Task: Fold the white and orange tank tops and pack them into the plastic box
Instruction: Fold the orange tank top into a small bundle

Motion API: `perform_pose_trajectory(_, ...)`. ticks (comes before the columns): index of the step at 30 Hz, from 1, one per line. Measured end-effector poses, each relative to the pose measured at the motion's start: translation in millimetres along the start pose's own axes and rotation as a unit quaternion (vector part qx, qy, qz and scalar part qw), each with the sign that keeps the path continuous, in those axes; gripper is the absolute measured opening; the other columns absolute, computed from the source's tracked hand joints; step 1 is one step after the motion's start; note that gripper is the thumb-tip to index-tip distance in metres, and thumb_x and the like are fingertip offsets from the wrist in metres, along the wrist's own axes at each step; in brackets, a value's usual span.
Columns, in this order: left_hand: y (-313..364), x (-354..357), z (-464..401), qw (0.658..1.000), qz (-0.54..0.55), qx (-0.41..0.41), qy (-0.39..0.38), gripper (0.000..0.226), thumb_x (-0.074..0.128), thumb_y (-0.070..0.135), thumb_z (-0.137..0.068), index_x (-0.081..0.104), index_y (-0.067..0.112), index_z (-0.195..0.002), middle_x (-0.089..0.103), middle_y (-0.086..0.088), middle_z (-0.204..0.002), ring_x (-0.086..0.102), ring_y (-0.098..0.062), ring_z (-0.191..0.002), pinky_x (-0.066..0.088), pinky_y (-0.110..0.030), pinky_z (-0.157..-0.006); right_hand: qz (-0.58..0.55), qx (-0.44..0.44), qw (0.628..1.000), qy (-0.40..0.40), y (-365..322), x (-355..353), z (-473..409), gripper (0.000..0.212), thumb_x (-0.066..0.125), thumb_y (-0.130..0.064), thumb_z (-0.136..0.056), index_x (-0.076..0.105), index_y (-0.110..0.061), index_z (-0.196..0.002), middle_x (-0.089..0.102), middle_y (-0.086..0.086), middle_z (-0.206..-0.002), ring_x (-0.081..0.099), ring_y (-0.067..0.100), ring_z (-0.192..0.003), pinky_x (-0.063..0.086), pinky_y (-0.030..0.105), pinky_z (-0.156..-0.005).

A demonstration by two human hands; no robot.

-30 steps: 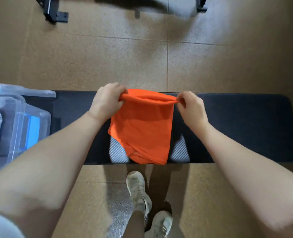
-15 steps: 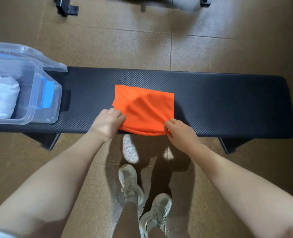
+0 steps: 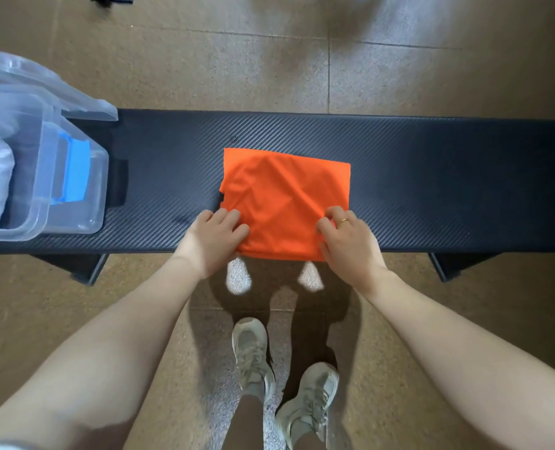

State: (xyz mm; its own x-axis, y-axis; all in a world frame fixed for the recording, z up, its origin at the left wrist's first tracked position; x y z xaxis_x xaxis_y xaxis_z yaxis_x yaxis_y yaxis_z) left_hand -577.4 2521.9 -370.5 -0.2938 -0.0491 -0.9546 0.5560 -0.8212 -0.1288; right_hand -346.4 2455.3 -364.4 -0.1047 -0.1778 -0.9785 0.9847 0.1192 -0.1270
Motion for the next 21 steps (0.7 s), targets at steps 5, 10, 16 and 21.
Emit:
perform_pose_trajectory(5, 2.8, 20.3, 4.9, 0.993, 0.010, 0.063, 0.103, 0.016, 0.048, 0.001, -0.067, 0.053, 0.016, -0.064, 0.056, -0.003, -0.065, 0.054, -0.024, -0.057, 0.035, -0.032, -0.057, -0.028, 0.050, 0.997, -0.043, -6.2, 8.7, -13.2, 0.032, 0.076, -0.013, -0.063, 0.062, -0.003, -0.089, 0.057, 0.026, -0.125, 0.058, 0.042, -0.109, 0.054, 0.043, -0.075)
perform_pose_trajectory(10, -0.5, 25.8, 19.7, 0.992, 0.066, 0.098, 0.047, 0.015, 0.067, 0.024, -0.064, 0.054, 0.017, -0.060, 0.054, 0.001, -0.061, 0.053, -0.021, -0.055, 0.038, -0.029, -0.051, -0.101, 0.124, 0.985, -0.063, -9.5, 19.6, -5.6, 0.032, 0.059, -0.020, -0.080, 0.057, 0.001, -0.104, 0.028, 0.027, -0.148, 0.034, 0.043, -0.133, 0.037, 0.050, -0.105)
perform_pose_trajectory(16, -4.4, -8.1, -38.0, 0.976, 0.158, -0.049, 0.138, 0.038, 0.042, 0.021, -0.076, 0.060, 0.004, -0.104, 0.065, -0.018, -0.112, 0.064, -0.034, -0.100, 0.037, -0.039, -0.091, -0.141, 0.056, 0.988, 0.036, -51.8, 10.0, -45.0, 0.058, 0.036, -0.031, -0.086, 0.044, 0.001, -0.134, 0.034, 0.021, -0.148, 0.034, 0.035, -0.137, 0.029, 0.045, -0.112)
perform_pose_trajectory(21, -23.2, 23.2, -60.6, 0.967, 0.219, -0.131, 0.012, 0.086, 0.012, 0.055, -0.077, 0.012, 0.007, -0.148, 0.007, -0.011, -0.158, 0.009, -0.023, -0.146, 0.001, -0.034, -0.116, -0.098, 0.087, 0.991, 0.007, -56.1, 41.4, -66.3, 0.069, 0.025, -0.046, -0.086, 0.028, -0.011, -0.146, 0.025, 0.008, -0.155, 0.023, 0.026, -0.143, 0.006, 0.038, -0.115)
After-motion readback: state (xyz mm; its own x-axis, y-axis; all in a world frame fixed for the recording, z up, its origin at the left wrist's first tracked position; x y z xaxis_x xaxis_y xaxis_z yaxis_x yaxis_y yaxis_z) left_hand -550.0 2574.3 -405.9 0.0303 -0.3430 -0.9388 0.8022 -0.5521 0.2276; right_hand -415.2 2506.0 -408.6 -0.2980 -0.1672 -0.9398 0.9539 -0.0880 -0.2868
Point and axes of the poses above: each hand's wrist, its own z-axis away from the middle knuckle, its own x-axis out of the palm, y = z × x, the point moved 1 cm from there along -z, towards the middle knuckle
